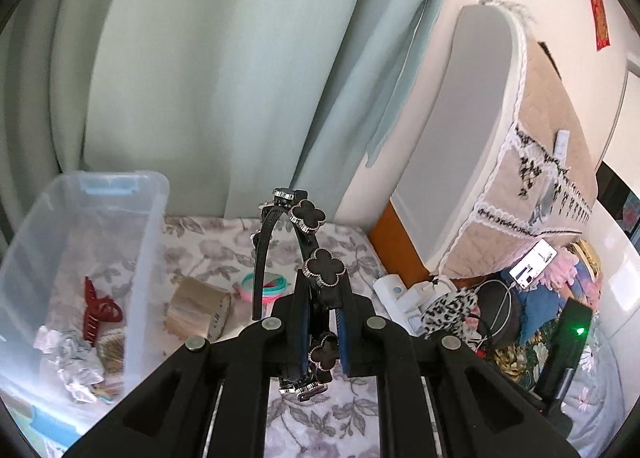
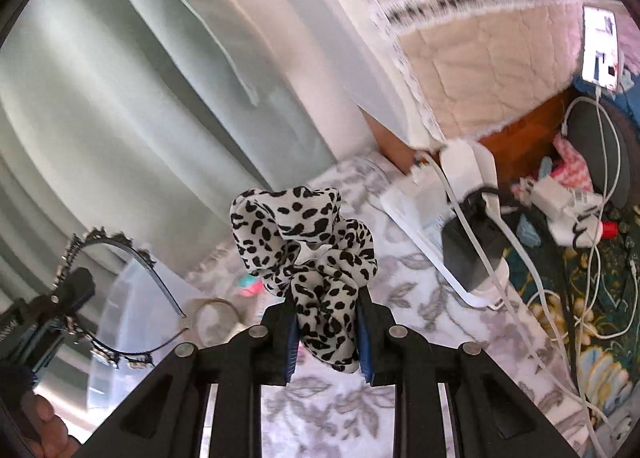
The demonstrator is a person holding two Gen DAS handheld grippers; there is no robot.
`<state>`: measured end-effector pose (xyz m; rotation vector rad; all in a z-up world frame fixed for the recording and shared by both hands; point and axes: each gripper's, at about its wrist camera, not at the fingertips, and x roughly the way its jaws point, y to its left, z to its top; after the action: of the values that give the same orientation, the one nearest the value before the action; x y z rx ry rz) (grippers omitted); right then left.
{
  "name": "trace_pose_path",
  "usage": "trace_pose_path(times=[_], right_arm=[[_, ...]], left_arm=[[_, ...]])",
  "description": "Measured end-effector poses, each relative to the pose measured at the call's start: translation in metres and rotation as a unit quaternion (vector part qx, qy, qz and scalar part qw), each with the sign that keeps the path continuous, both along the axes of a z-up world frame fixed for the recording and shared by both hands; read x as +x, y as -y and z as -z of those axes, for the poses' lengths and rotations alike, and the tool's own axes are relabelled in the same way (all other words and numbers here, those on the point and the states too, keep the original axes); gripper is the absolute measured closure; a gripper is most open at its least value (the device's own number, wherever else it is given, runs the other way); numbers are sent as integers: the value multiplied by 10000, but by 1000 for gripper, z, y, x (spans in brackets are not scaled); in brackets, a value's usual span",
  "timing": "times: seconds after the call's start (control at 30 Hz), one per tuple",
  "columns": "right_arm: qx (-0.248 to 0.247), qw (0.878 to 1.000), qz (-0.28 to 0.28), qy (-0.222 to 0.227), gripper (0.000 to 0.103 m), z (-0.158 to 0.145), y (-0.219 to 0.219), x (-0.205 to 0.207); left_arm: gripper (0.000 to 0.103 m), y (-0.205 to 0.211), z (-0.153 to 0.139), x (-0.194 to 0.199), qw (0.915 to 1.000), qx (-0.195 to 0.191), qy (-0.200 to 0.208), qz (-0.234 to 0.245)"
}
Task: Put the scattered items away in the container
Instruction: 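Carry the headband and scrunchie with both grippers over the clear box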
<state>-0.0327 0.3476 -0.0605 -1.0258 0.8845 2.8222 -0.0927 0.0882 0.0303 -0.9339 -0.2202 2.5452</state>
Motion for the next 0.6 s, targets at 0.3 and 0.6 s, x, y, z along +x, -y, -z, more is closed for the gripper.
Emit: trace_pose_path(times=[0.3, 0.6], right_arm=[[80, 9982, -250, -531, 77, -47, 20, 19], [116, 9930, -583, -1020, 77, -88, 50, 32]], left_arm=[[92, 27, -25, 18, 9993, 105, -274, -250], [92, 60, -47, 32, 9962, 52, -558, -664]])
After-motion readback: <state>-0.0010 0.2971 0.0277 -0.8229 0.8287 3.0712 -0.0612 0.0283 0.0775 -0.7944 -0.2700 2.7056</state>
